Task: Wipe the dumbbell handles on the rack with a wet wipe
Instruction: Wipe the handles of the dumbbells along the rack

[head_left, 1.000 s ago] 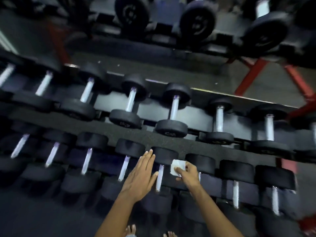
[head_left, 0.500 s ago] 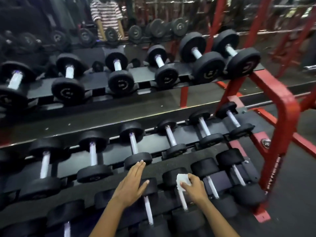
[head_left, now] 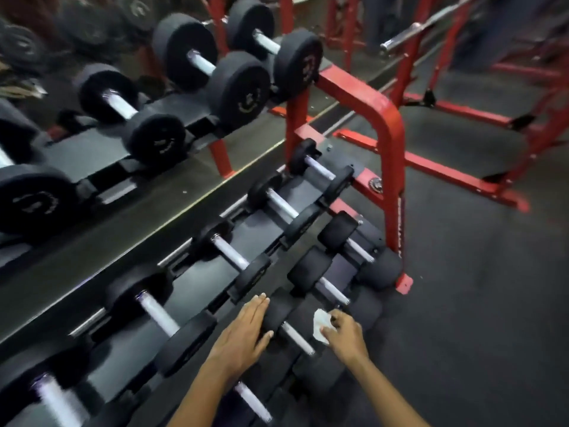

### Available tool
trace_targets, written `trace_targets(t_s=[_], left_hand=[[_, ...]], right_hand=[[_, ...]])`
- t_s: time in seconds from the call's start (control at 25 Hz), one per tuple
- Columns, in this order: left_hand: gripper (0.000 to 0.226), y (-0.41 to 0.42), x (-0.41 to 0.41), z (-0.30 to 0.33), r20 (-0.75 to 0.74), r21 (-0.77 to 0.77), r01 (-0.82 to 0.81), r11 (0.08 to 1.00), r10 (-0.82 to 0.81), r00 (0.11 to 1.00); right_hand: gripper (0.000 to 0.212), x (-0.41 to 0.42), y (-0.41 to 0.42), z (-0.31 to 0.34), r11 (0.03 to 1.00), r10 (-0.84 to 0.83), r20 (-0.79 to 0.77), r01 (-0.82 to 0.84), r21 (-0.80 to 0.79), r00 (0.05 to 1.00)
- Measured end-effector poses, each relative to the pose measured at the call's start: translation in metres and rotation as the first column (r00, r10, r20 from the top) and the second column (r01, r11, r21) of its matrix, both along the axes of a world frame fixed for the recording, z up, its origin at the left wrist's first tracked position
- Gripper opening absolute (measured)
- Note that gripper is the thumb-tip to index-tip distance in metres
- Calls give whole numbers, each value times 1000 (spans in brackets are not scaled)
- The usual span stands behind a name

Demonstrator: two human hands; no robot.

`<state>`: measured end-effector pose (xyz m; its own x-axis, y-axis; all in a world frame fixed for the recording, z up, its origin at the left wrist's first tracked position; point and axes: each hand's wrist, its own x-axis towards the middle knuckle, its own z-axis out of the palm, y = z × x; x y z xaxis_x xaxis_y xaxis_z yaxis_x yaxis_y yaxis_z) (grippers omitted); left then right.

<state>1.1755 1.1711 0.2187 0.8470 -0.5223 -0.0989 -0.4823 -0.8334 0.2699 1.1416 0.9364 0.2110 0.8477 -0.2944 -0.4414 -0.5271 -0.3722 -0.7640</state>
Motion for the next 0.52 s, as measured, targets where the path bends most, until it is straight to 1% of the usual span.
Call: trace_targets(t_s=[0.12,0.24,0.32,0.4,0.52], left_hand=[[70,-1,34,-27,-19,46,142,989,-141,990],[68,1,61,-64,-27,73,295,953,-293,956],[69,2,73,-97,-36,44,331,942,-330,943],[72,2,89,-139,-13,22,364,931,-364,931],[73,-9,108,-199,1,50,395,917,-396,918]], right_hand=[[12,3,12,-31,997,-76,-21,76,-9,997],[15,10,27,-74,987,-156,-24,155,-33,987],[12,18,33,-108,984,-178,-17,177,-33,984],[9,28,35,-153,986,-154,-17,153,-59,988],[19,38,30,-222,978,-135,-27,129,-164,990]])
